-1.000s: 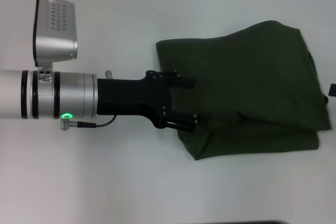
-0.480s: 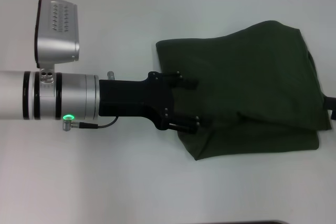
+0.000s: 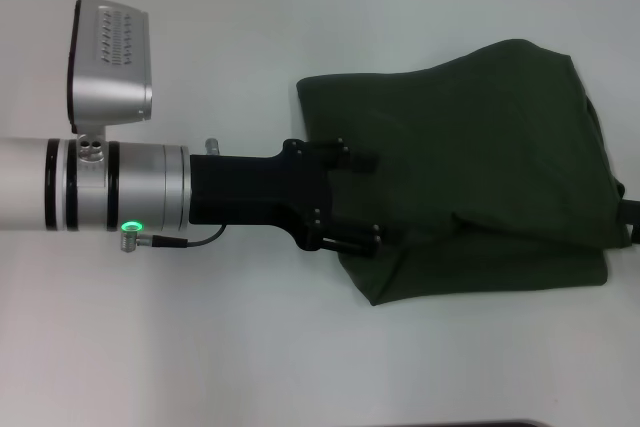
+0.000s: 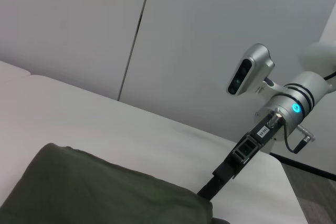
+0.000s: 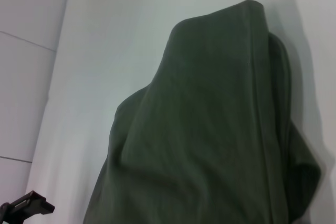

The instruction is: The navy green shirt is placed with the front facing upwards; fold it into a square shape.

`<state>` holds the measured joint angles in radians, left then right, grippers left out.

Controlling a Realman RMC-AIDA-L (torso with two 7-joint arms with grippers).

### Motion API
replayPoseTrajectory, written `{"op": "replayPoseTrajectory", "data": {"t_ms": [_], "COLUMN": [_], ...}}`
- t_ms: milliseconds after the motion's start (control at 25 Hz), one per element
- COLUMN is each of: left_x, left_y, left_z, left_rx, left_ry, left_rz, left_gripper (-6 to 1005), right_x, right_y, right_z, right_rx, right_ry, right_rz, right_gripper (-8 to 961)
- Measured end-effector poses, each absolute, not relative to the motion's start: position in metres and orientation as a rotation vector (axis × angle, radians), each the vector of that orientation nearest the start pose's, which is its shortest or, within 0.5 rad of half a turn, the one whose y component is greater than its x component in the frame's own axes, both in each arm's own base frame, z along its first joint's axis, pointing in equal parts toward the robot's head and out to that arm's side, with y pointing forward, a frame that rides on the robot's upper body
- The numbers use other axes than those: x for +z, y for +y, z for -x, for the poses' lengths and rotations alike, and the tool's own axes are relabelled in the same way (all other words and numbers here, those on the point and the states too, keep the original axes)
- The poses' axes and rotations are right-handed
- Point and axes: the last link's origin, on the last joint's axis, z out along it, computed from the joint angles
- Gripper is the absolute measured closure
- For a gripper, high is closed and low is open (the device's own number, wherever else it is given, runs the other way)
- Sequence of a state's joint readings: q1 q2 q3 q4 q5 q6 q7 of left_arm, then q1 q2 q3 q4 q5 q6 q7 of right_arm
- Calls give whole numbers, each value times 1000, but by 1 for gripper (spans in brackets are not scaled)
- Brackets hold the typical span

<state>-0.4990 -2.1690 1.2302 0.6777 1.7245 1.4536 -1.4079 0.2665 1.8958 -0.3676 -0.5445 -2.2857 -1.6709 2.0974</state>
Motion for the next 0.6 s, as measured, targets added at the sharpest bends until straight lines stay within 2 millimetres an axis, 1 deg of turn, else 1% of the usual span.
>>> {"op": "replayPoseTrajectory", "data": {"t_ms": [320,600], "left_x": [-87,-88], "left_y": [298,299], "left_z": [198,197], "left_rx": [-767,-766], "left_ry": [-506,-499], "left_rz": [3019,3020], "left_gripper": [48,48], "right_x": [64,59], "right_y": [216,217], "right_z": [-399,-398], "right_rx": [623,634], "right_ry": [2041,2042], "right_rz": [2015,2014], "right_gripper": [74,78]}}
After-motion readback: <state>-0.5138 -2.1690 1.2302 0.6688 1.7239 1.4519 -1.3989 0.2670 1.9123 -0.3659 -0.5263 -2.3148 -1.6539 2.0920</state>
